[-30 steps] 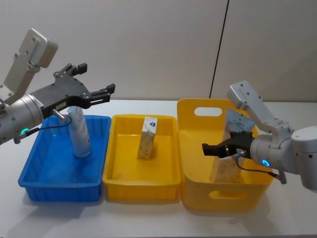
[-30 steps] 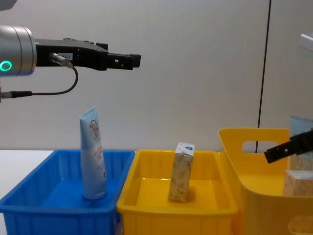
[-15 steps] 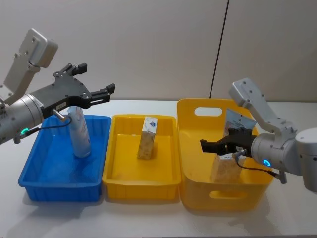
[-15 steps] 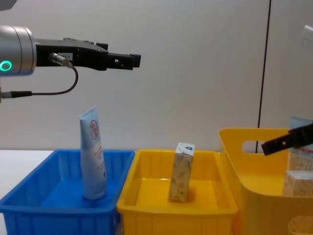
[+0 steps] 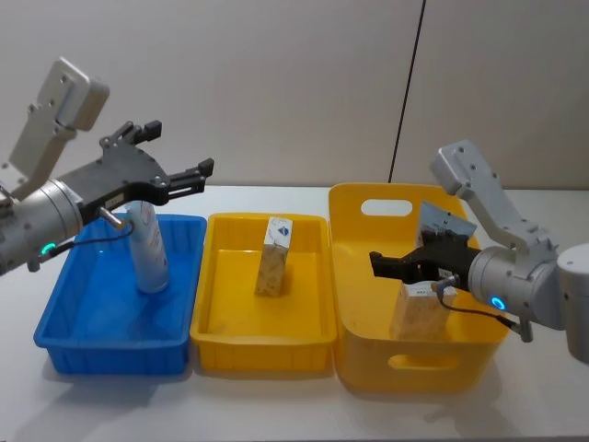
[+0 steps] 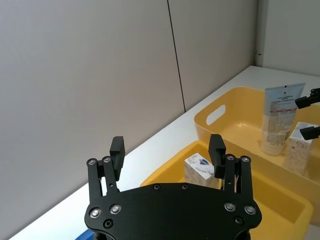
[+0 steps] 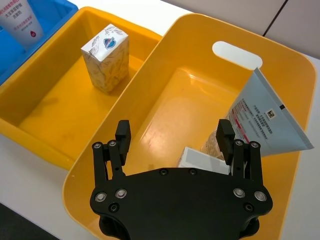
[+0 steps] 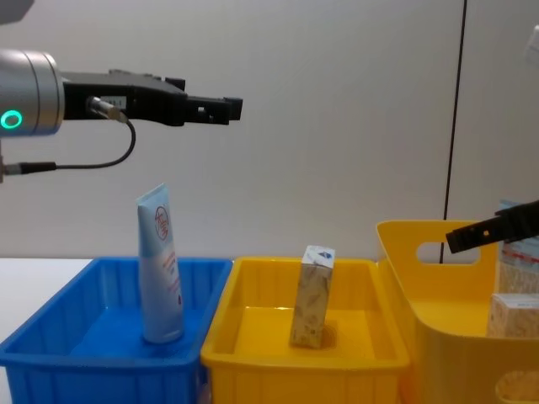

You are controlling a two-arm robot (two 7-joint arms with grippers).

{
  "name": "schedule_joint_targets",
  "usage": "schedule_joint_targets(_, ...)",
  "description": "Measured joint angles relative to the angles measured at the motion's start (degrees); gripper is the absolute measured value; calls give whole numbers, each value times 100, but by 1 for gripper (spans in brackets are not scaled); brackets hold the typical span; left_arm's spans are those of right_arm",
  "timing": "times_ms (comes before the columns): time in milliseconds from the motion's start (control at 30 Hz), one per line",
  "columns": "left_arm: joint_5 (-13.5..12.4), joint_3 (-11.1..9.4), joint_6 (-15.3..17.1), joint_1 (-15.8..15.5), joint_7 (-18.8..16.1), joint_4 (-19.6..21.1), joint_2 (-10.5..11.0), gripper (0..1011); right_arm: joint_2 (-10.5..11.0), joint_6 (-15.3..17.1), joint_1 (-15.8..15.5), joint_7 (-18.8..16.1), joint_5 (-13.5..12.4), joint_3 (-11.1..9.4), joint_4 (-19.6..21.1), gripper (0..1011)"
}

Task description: Bimanual collaborative sorting of washing and personal care products

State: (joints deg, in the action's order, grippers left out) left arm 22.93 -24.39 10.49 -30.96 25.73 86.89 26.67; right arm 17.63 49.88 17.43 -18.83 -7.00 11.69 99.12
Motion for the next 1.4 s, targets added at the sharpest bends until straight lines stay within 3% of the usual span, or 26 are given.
schedule_joint_targets(167,-103,-14,-87,158,-228,58,-43,1001,7,-212,-84,70,-45,5,9,1002)
schedule_joint_targets(967,-939,-134,-795,1421,-2055,516,-392,1001,73,-2079,-793,660,-416,59,94,1002)
schedule_joint_targets(1200,-1103,-159,-934,1674,-2416,606,-461,1001,91,-2597,-996,823,-521,73,118,1002)
schedule_joint_targets(1400,-1142,-165,-969,1734,-2506,628,-477,1001,105,-2991,-1144,942,-596,84,136,1002)
